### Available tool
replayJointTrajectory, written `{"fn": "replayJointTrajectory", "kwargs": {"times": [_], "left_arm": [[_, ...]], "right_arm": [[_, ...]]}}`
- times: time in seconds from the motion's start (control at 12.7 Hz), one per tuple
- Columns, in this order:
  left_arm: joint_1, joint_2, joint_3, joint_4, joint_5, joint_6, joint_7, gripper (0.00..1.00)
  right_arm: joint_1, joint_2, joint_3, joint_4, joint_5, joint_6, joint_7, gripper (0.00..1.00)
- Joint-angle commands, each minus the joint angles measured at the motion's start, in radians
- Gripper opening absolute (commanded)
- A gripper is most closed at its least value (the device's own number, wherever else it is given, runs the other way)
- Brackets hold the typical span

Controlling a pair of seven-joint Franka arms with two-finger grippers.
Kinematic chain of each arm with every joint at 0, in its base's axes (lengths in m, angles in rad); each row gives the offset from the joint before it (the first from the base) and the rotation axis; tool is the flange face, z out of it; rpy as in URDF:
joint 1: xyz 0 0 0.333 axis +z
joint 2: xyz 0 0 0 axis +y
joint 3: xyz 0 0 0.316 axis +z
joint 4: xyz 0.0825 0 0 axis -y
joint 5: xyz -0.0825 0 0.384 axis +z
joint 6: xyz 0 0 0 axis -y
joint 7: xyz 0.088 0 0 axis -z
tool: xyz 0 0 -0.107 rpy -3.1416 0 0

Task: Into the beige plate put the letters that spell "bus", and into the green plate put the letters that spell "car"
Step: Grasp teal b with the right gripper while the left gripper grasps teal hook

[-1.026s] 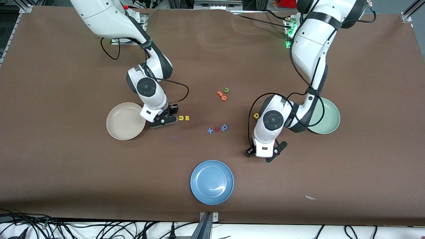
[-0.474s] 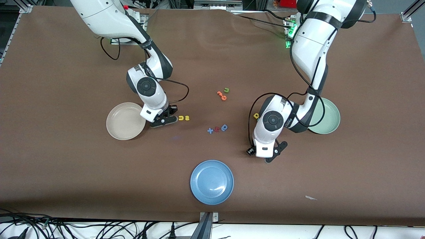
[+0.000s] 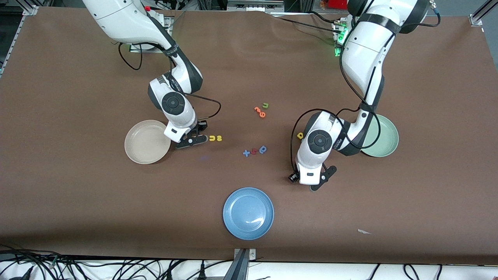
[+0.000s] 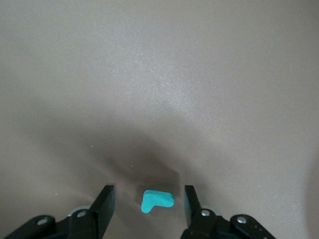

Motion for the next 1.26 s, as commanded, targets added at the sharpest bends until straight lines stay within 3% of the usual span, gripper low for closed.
{"fn": "replayJointTrajectory", "kwargs": {"times": [0.0,0.24,0.47,0.55,0.79,1.18], "left_arm": [[-0.005,0.043,0.001,0.058,0.012,-0.021,-0.009,0.64],[-0.005,0.051,0.001,0.067,0.012,-0.021,-0.009,0.58],[-0.002,0.050,0.001,0.069,0.011,-0.021,-0.009,0.20],[-0.002,0.050,0.001,0.069,0.011,-0.021,-0.009,0.13],[0.000,0.050,0.001,0.069,0.011,-0.021,-0.008,0.05],[0.033,0.005,-0.007,0.069,0.012,-0.030,-0.003,0.05]], "right_arm": [[0.004,-0.038,-0.003,-0.009,-0.002,-0.065,0.092,0.77],[0.002,-0.027,-0.004,-0.014,-0.002,-0.057,0.135,0.72],[-0.005,-0.015,-0.006,-0.017,0.000,-0.053,0.204,0.65],[-0.005,-0.010,-0.004,-0.017,0.000,-0.045,0.245,0.62],[-0.010,-0.012,-0.006,-0.046,0.004,-0.018,0.296,0.59],[-0.011,-0.018,0.000,-0.068,0.004,0.015,0.453,0.55]]}}
